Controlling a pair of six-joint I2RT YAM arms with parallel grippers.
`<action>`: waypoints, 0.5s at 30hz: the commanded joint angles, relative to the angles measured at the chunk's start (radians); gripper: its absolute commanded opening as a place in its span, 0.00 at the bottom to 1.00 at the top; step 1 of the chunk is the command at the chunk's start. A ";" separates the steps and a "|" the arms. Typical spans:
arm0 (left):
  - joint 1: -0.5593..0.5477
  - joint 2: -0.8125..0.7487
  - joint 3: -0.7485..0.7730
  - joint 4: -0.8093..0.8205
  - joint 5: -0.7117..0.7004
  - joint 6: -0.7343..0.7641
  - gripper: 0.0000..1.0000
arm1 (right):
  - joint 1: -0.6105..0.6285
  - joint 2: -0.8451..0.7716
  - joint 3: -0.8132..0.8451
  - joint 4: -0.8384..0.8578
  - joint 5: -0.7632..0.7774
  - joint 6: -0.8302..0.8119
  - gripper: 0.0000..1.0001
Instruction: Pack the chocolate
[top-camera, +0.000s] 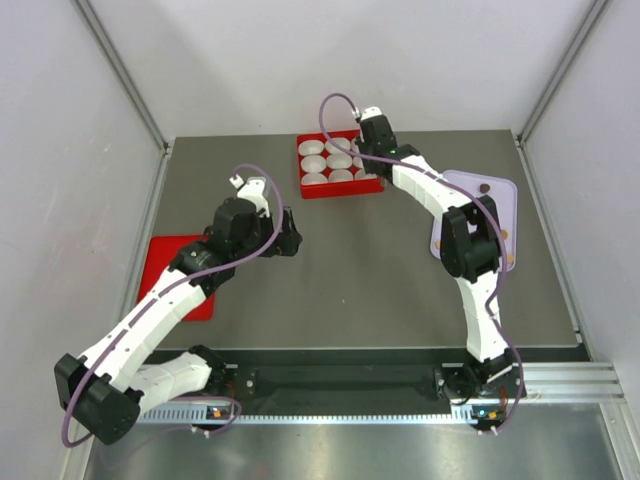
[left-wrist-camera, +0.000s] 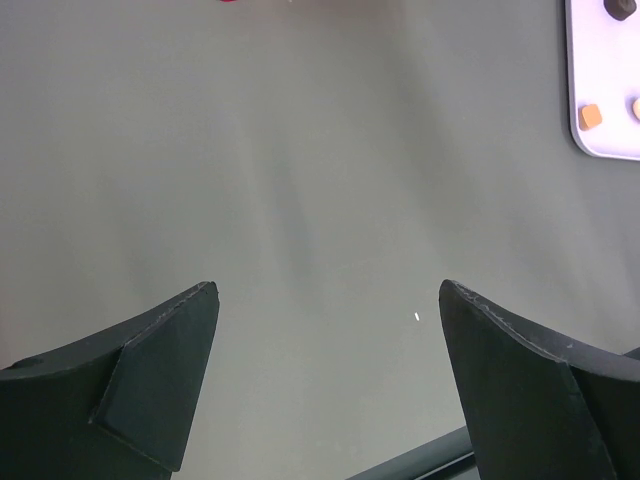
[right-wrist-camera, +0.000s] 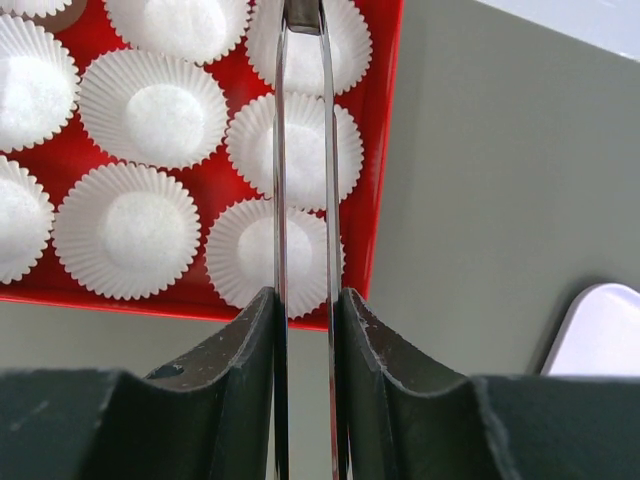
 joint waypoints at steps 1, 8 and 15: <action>0.000 0.009 0.054 0.013 0.006 0.017 0.97 | -0.007 -0.021 0.073 0.064 0.026 -0.021 0.29; 0.000 0.014 0.087 -0.007 0.044 0.015 0.97 | -0.007 -0.072 0.084 0.040 0.032 -0.028 0.37; 0.000 -0.013 0.133 -0.061 0.064 0.017 0.97 | -0.006 -0.128 0.086 -0.011 0.060 -0.019 0.36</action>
